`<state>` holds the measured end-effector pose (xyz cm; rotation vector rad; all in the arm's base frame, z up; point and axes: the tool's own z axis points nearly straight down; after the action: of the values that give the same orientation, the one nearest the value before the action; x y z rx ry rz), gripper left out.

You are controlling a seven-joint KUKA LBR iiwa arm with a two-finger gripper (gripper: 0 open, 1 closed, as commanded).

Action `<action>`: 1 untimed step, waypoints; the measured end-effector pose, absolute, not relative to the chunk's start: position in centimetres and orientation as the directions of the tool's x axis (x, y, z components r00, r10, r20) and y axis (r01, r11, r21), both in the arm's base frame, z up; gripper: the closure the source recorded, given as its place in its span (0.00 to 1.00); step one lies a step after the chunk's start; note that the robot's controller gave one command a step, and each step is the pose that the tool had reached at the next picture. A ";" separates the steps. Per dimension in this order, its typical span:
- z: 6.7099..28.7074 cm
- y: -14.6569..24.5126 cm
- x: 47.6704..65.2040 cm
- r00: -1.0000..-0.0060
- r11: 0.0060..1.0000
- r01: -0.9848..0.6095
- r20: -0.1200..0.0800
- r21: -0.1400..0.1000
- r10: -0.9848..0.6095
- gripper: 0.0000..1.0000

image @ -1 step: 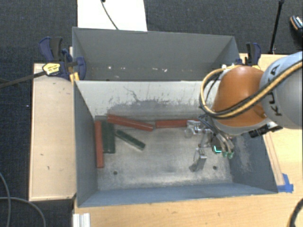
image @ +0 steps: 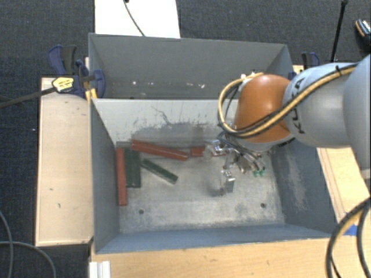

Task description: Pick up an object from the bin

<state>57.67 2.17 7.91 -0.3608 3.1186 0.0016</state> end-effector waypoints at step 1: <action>12.4 9.0 58.2 -0.977 0.977 -0.214 -0.009 0.004 -0.214 0.00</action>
Offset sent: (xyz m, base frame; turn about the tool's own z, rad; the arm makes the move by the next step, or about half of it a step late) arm 0.0031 0.0632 0.0417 0.0203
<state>58.15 9.03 12.41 -0.3376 3.1146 0.0072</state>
